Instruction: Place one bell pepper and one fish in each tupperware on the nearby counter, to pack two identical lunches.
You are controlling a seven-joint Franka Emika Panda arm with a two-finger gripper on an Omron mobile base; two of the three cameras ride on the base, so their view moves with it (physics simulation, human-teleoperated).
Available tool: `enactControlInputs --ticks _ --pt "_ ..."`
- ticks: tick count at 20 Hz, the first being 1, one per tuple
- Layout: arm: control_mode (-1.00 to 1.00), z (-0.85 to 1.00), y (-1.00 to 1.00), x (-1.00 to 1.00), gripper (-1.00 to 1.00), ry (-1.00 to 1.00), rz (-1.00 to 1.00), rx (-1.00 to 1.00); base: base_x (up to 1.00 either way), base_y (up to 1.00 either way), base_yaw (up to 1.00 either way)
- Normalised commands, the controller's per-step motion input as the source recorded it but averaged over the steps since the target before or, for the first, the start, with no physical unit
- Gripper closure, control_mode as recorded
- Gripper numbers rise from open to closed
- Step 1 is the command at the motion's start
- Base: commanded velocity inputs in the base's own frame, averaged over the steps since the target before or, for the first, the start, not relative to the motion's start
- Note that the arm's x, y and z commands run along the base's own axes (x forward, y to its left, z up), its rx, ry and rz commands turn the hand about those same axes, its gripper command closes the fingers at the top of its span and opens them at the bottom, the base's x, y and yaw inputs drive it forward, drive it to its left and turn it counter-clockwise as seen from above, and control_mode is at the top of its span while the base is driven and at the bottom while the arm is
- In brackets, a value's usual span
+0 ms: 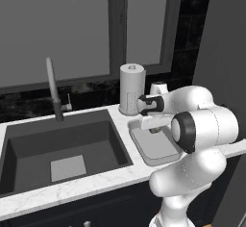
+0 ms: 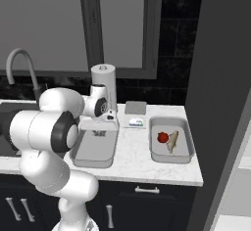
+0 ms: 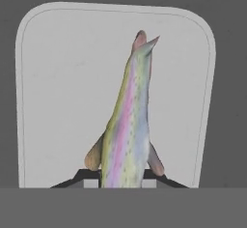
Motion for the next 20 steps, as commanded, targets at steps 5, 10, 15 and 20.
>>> enactControlInputs --ticks 5,10,15,20 --pt "-1.00 -0.14 -0.01 0.00 1.00 0.00 0.00 0.00 0.00 0.00 0.00" --pt "-1.00 0.00 0.00 0.00 -1.00 0.00 0.00 0.00 0.00 0.00 0.00" --pt "-1.00 0.00 0.00 -0.01 -1.00 0.00 0.00 0.00 0.00 0.00 0.00" --pt "-1.00 0.18 -0.05 -0.38 -1.00 -0.01 0.00 0.00 0.00 0.00 0.00"
